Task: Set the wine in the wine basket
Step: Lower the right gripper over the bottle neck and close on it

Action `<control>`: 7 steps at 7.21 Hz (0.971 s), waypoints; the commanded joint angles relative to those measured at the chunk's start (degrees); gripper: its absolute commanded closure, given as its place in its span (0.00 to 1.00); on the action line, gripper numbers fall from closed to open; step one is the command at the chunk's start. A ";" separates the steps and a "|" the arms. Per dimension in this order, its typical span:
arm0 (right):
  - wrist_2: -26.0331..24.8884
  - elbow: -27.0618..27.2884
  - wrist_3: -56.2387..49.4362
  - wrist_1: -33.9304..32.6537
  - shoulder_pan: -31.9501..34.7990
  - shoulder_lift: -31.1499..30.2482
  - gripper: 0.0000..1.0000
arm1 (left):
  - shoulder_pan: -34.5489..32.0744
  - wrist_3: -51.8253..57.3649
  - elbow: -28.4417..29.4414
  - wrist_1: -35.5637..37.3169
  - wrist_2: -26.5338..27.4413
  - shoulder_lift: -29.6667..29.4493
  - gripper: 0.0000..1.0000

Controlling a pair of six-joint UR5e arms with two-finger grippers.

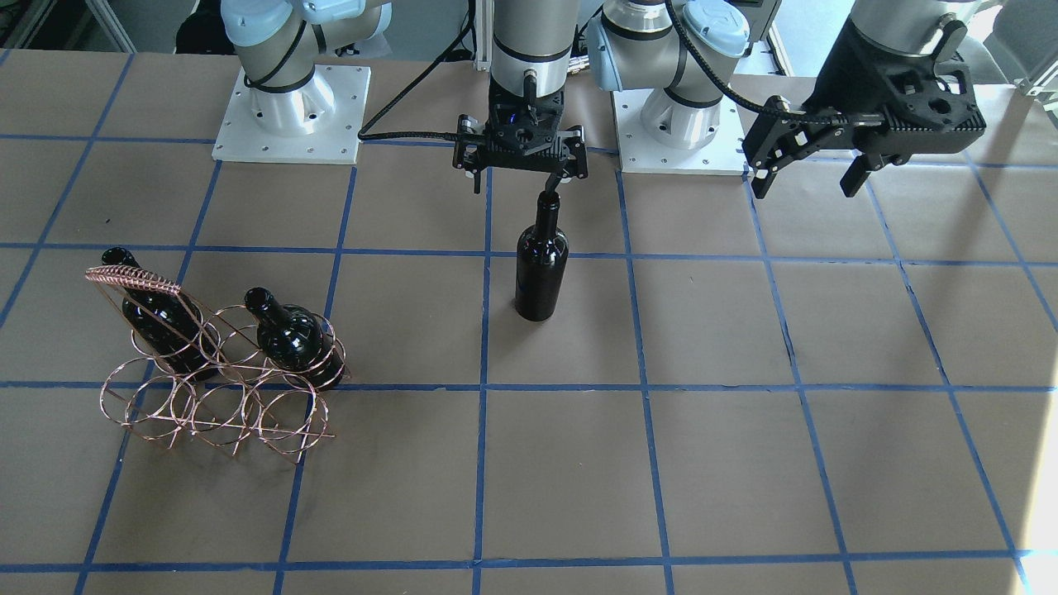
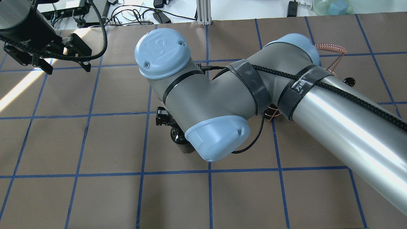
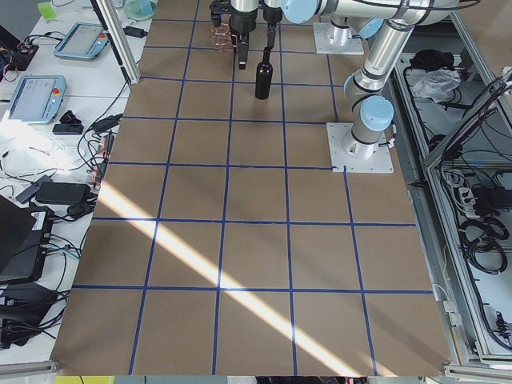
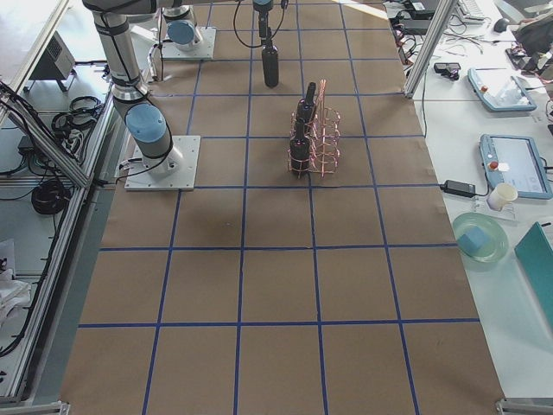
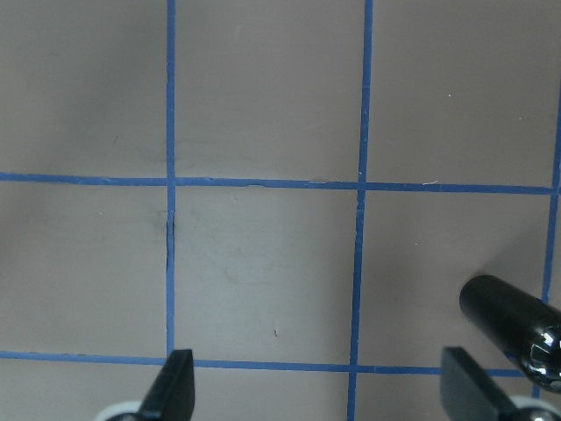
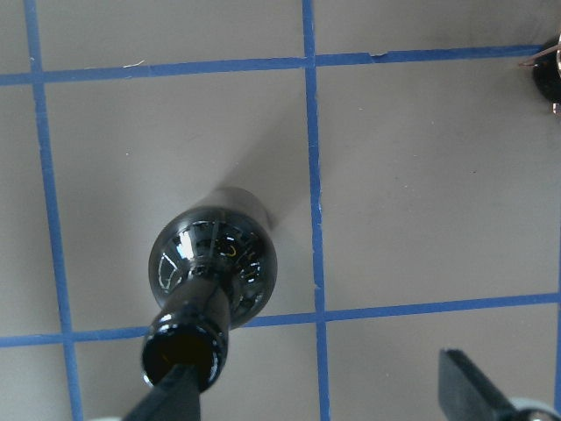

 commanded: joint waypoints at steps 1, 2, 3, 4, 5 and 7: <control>-1.64 -0.99 -0.76 2.10 -0.23 -0.41 0.00 | 0.06 -0.08 0.09 0.01 -0.07 0.24 0.00; -3.82 -3.52 -0.94 8.47 -0.14 -0.42 0.00 | 0.06 0.00 0.09 0.01 0.02 0.24 0.00; -3.58 -4.59 -0.94 8.97 -0.14 -0.42 0.00 | 0.15 0.00 0.09 -0.17 0.11 0.41 0.00; -3.32 -4.77 -0.68 8.97 -0.14 -0.42 0.00 | 0.06 0.00 0.00 -0.17 0.02 0.41 0.00; -3.05 -4.78 -0.33 8.97 0.03 -0.15 0.01 | -0.37 0.00 -0.09 -0.61 0.02 0.59 0.00; 3.00 -4.69 0.55 4.16 0.21 0.98 0.04 | 0.41 0.18 0.00 -3.33 -0.06 1.47 0.00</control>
